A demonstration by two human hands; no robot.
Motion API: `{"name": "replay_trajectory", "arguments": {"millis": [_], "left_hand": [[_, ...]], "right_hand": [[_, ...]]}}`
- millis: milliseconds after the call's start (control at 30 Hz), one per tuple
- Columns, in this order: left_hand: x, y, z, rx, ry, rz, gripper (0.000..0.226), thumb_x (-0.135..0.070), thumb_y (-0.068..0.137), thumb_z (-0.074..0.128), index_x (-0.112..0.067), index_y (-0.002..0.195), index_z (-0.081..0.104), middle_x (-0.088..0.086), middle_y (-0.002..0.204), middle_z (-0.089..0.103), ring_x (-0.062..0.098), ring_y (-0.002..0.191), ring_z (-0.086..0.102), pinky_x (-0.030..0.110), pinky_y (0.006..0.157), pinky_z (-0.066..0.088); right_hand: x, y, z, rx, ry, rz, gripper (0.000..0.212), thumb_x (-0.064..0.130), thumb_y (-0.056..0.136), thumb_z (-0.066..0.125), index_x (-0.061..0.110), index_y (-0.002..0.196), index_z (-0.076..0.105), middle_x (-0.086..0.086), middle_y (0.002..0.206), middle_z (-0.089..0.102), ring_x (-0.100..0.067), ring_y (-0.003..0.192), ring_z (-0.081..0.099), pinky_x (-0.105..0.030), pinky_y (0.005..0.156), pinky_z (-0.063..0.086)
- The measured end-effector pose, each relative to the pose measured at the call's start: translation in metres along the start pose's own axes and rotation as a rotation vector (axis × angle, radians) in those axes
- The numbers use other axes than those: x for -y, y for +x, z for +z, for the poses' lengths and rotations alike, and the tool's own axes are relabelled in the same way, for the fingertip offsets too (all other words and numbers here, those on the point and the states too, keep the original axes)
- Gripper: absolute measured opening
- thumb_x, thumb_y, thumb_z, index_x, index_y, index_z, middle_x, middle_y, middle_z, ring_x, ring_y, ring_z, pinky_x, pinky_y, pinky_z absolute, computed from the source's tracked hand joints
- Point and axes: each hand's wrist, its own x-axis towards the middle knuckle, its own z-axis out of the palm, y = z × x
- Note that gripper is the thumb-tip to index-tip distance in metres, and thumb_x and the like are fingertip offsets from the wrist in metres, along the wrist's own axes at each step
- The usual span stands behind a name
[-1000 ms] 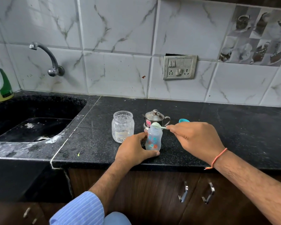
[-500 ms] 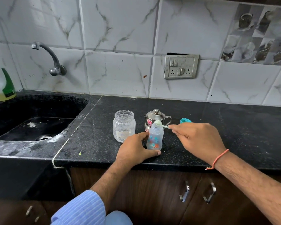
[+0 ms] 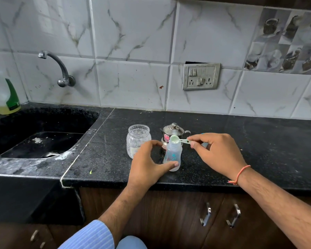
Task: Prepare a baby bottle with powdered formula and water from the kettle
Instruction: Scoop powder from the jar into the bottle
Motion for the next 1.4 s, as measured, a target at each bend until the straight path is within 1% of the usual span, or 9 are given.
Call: {"name": "replay_trajectory", "arguments": {"millis": [100,200,267,333,500,600,800,1133,1400], "left_hand": [[-0.003,-0.002,-0.01,-0.276,-0.033,0.148,0.073,-0.063,0.068,0.098,-0.045,0.115,0.045,-0.028,0.118,0.047,-0.003,0.092,0.053,0.009,0.08,0.044],[0.003,0.01,-0.025,-0.433,0.021,0.188,0.091,-0.049,0.069,0.102,-0.028,0.136,0.044,-0.015,0.14,0.038,0.005,0.12,0.047,0.025,0.101,0.049],[0.008,0.022,-0.036,-0.406,0.076,0.016,0.115,-0.046,0.066,0.104,-0.026,0.157,0.035,-0.001,0.158,0.033,0.023,0.141,0.041,0.046,0.117,0.04],[0.017,0.031,-0.044,-0.29,0.089,-0.117,0.133,-0.045,0.065,0.104,-0.028,0.168,0.022,0.002,0.165,0.031,0.028,0.151,0.035,0.046,0.123,0.029],[0.033,0.033,-0.05,0.005,-0.019,-0.299,0.139,-0.049,0.06,0.103,-0.039,0.168,0.016,-0.017,0.134,0.064,0.011,0.124,0.069,0.041,0.112,0.054],[0.032,0.03,-0.049,0.006,0.015,-0.31,0.133,-0.066,0.054,0.091,-0.046,0.162,0.017,-0.01,0.144,0.066,0.019,0.129,0.069,0.051,0.113,0.054],[0.027,0.028,-0.052,-0.003,0.039,-0.266,0.118,-0.068,0.06,0.086,-0.047,0.159,0.025,-0.019,0.148,0.064,0.013,0.131,0.067,0.053,0.111,0.055],[0.033,0.031,-0.051,-0.021,0.076,-0.253,0.112,-0.059,0.068,0.095,-0.046,0.158,0.029,-0.022,0.148,0.061,0.011,0.13,0.065,0.05,0.11,0.055],[0.039,0.033,-0.047,-0.039,0.06,-0.285,0.125,-0.068,0.061,0.097,-0.04,0.161,0.027,-0.017,0.154,0.056,0.013,0.138,0.059,0.052,0.115,0.053]], "right_hand": [[-0.004,0.006,0.002,0.051,0.211,0.144,0.014,0.032,0.095,0.079,0.043,0.102,0.084,0.023,0.081,0.079,-0.007,0.054,0.069,-0.016,0.057,0.053],[-0.003,0.012,0.002,0.075,0.375,0.206,0.013,0.028,0.097,0.078,0.039,0.101,0.083,0.02,0.084,0.081,-0.011,0.048,0.069,-0.014,0.052,0.052],[0.002,0.019,0.004,0.081,0.455,0.222,0.012,0.023,0.098,0.077,0.034,0.1,0.083,0.014,0.084,0.082,-0.013,0.047,0.068,-0.014,0.049,0.048],[0.01,0.03,0.008,0.095,0.502,0.227,0.013,0.017,0.098,0.076,0.029,0.098,0.083,0.009,0.083,0.082,-0.01,0.047,0.066,-0.013,0.046,0.046],[0.037,0.064,0.027,0.144,0.43,0.19,0.011,0.019,0.096,0.077,0.029,0.096,0.083,0.012,0.081,0.082,0.001,0.057,0.068,-0.018,0.056,0.054],[0.053,0.086,0.04,0.18,0.261,0.103,0.008,0.029,0.094,0.076,0.032,0.095,0.083,0.016,0.08,0.079,0.004,0.07,0.069,-0.013,0.063,0.048],[0.084,0.114,0.072,0.32,-0.018,-0.033,0.01,0.038,0.087,0.074,0.039,0.094,0.081,0.021,0.089,0.077,-0.003,0.087,0.07,-0.03,0.08,0.06],[0.091,0.126,0.106,0.414,0.033,-0.095,0.015,0.038,0.087,0.081,0.034,0.101,0.084,0.018,0.097,0.08,-0.002,0.092,0.072,-0.034,0.088,0.062],[0.069,0.12,0.089,0.248,0.154,-0.062,0.02,0.038,0.09,0.081,0.034,0.109,0.083,0.021,0.099,0.079,0.011,0.086,0.065,-0.016,0.08,0.052]]}}
